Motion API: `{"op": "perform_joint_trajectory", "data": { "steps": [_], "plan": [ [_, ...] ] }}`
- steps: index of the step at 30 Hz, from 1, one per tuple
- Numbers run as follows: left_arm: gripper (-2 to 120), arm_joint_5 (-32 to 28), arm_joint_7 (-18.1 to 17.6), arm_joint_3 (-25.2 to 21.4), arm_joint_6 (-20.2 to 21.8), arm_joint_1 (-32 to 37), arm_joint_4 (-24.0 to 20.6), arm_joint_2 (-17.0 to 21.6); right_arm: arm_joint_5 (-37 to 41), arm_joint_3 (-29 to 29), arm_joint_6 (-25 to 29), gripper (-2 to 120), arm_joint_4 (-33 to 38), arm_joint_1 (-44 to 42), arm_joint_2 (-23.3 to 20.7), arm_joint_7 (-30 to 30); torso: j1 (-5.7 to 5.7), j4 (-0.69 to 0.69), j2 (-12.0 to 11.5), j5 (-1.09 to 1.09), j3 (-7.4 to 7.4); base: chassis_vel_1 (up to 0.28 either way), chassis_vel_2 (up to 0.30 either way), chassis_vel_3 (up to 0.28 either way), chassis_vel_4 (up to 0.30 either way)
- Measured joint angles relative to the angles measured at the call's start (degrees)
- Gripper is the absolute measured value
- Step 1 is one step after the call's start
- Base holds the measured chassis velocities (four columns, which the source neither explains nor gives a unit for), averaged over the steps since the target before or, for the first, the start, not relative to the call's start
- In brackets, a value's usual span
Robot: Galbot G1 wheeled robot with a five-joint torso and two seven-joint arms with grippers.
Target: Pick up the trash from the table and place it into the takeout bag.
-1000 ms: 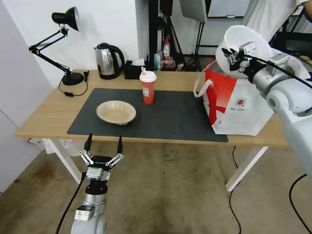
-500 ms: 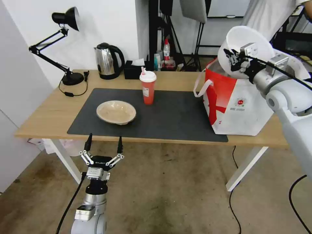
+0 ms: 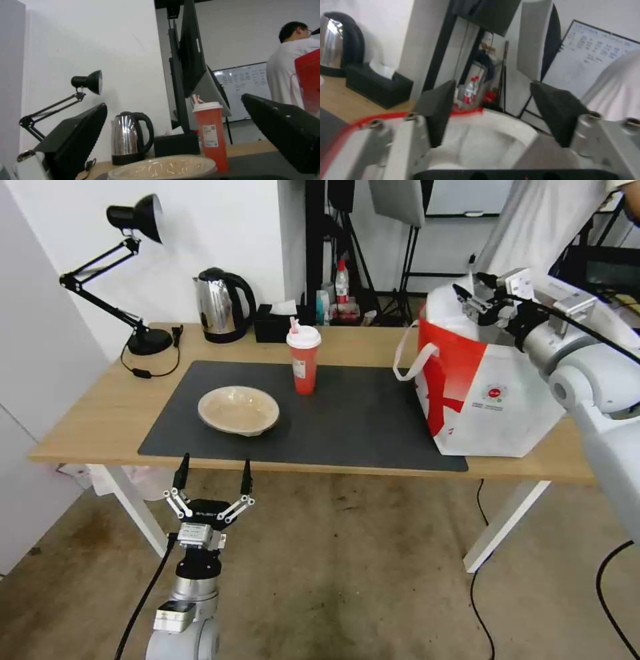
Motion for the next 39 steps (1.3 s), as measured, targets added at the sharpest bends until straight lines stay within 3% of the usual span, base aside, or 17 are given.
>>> {"op": "perform_joint_trajectory", "data": {
  "steps": [9, 12, 27, 39],
  "plan": [
    [100, 0.19, 0.00, 0.37, 0.00, 0.09, -0.43, -0.02, -0.82, 4.35, -7.96, 96, 3.01, -0.46, -1.49, -0.08, -0.01, -0.01, 0.00, 0.00, 0.00, 0.000, 0.000, 0.000, 0.000],
    [100, 0.22, 0.00, 0.33, 0.00, 0.25, -0.67, -0.01, -2.51, 5.16, -9.00, 100, 3.39, -0.51, -1.84, -0.32, 0.00, -0.01, 0.00, 0.00, 0.00, 0.000, 0.000, 0.000, 0.000],
    [100, 0.31, 0.00, 0.29, -0.02, 0.56, -1.19, -0.03, -0.46, 5.91, -3.10, 100, 7.74, -0.61, -2.41, 0.01, 0.00, 0.00, 0.00, -0.01, 0.00, 0.000, 0.000, 0.000, 0.000],
    [100, 0.32, -0.08, 0.04, -0.02, 0.45, -1.23, -0.03, 3.24, 0.35, 0.55, 100, 17.65, -1.75, -2.12, -0.25, 0.00, 0.00, 0.00, -0.01, 0.00, 0.000, 0.000, 0.000, 0.000]
  ]
}}
